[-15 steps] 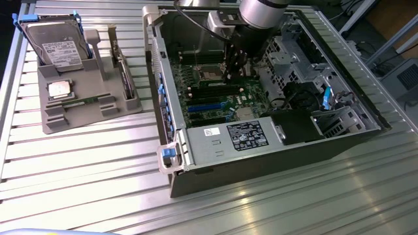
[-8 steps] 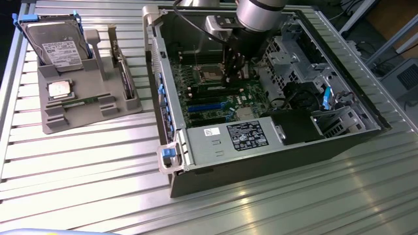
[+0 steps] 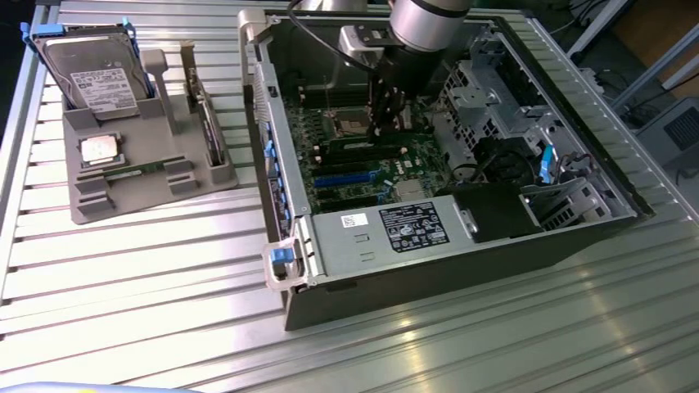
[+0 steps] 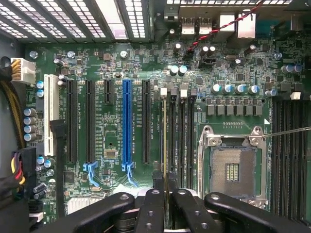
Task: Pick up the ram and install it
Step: 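Insert the ram into the slot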
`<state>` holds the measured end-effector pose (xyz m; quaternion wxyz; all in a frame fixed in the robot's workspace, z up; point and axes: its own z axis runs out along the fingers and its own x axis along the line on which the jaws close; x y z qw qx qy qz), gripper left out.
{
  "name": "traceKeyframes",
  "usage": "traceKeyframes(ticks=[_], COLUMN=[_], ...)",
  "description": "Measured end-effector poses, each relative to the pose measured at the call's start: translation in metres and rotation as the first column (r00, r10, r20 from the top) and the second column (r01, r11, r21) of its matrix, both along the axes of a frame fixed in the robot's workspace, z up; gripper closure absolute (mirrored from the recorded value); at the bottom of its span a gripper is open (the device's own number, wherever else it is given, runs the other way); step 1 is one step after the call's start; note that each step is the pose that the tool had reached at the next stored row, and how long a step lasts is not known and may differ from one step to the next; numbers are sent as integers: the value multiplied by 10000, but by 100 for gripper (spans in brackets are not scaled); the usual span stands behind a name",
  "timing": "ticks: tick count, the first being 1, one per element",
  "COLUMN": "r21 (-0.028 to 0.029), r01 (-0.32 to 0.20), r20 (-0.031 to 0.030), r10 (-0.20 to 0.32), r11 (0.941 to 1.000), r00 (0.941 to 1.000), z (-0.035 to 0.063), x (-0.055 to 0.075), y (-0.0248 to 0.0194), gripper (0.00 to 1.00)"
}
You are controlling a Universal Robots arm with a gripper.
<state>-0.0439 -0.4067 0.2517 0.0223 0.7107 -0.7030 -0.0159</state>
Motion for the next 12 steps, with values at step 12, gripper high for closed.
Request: traceKeyframes(ticks=[12], r21=[1], r01=[-7], r20=[1], r10=[7], r11=[10000], r00=[10000], z=[-114], x=[-28], y=[10], gripper=[87])
